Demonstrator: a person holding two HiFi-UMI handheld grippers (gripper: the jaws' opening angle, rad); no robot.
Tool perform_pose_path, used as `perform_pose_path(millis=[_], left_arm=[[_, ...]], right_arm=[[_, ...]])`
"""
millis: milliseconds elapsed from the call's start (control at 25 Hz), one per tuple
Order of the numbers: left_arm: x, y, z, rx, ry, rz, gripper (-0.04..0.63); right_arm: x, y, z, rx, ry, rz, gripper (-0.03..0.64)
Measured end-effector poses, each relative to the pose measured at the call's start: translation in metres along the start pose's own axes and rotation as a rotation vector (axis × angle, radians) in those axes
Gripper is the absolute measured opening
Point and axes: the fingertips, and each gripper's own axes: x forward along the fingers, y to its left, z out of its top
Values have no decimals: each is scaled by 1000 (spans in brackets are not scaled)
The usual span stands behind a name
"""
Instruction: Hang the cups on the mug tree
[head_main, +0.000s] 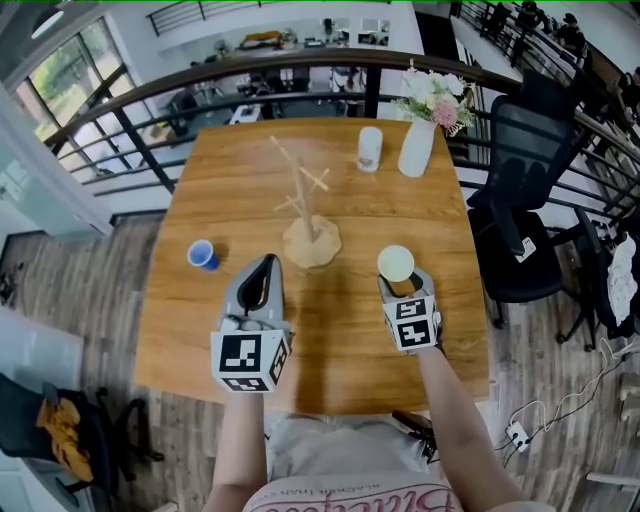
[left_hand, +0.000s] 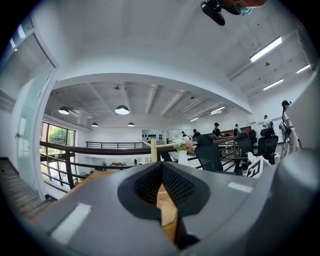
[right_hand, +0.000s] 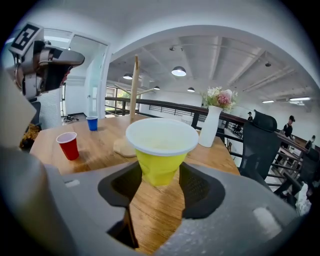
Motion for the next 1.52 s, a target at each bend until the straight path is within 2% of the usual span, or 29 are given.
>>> perform_pose_path(millis=[600, 1120, 1520], left_arm=[[-22, 68, 17, 11, -43, -96, 14], [-29, 98, 20, 10, -71, -155, 14], [-33, 112, 19, 4, -79, -161, 14]], right_arm=[[-20, 34, 82, -29, -49, -130, 230], [-11, 40, 147, -170, -21, -208, 226], [-4, 38, 181, -253, -2, -234, 227]])
